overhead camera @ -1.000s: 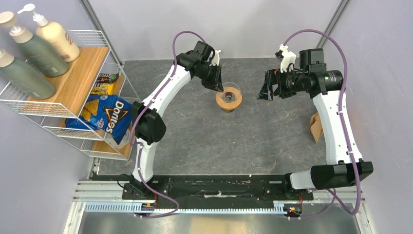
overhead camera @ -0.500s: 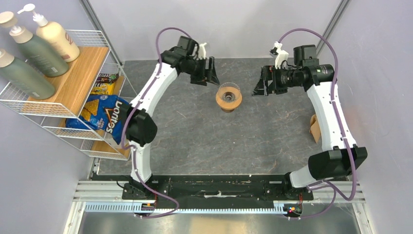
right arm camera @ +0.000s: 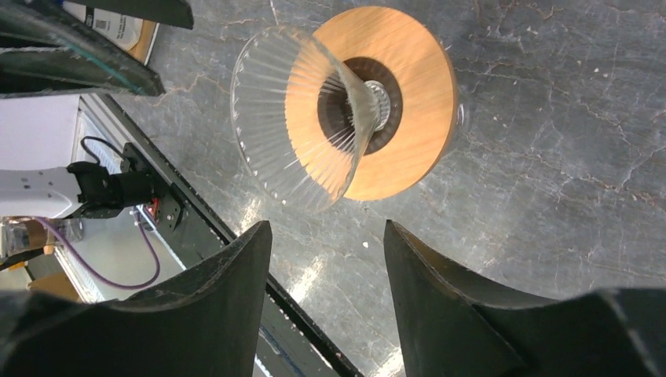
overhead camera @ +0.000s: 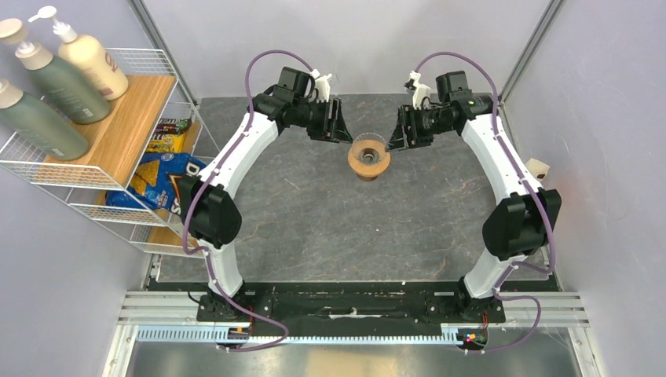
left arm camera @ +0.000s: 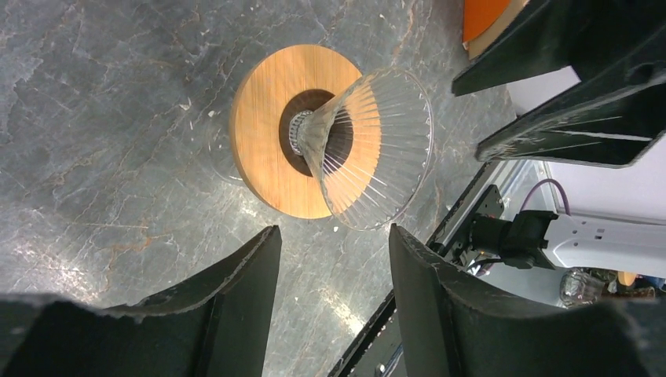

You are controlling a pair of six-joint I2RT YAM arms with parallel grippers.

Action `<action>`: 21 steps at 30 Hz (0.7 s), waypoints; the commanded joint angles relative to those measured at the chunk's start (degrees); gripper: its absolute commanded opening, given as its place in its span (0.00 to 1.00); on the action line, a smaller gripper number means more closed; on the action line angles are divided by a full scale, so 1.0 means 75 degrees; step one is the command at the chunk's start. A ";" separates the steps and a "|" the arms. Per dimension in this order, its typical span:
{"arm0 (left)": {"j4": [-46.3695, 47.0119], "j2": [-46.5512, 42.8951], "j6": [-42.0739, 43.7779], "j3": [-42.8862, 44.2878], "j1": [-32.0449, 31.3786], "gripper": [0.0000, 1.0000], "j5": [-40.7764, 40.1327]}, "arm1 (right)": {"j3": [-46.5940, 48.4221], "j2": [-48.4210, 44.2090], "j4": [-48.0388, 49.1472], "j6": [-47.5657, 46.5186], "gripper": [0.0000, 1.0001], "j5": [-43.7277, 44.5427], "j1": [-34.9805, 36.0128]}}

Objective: Place the coffee filter in the dripper

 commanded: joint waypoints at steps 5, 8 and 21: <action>0.0577 0.0255 0.0063 0.0213 -0.0087 0.57 0.0054 | 0.0492 0.0391 0.0458 -0.0089 0.60 0.0398 0.0155; 0.0621 0.0303 -0.0022 0.0088 -0.0153 0.54 0.0012 | 0.0548 0.0509 0.0554 -0.0005 0.59 0.0300 0.0180; 0.1217 0.0456 -0.0417 -0.0057 -0.0277 0.51 0.0147 | 0.0825 0.0925 0.0693 0.0126 0.51 0.0204 0.0310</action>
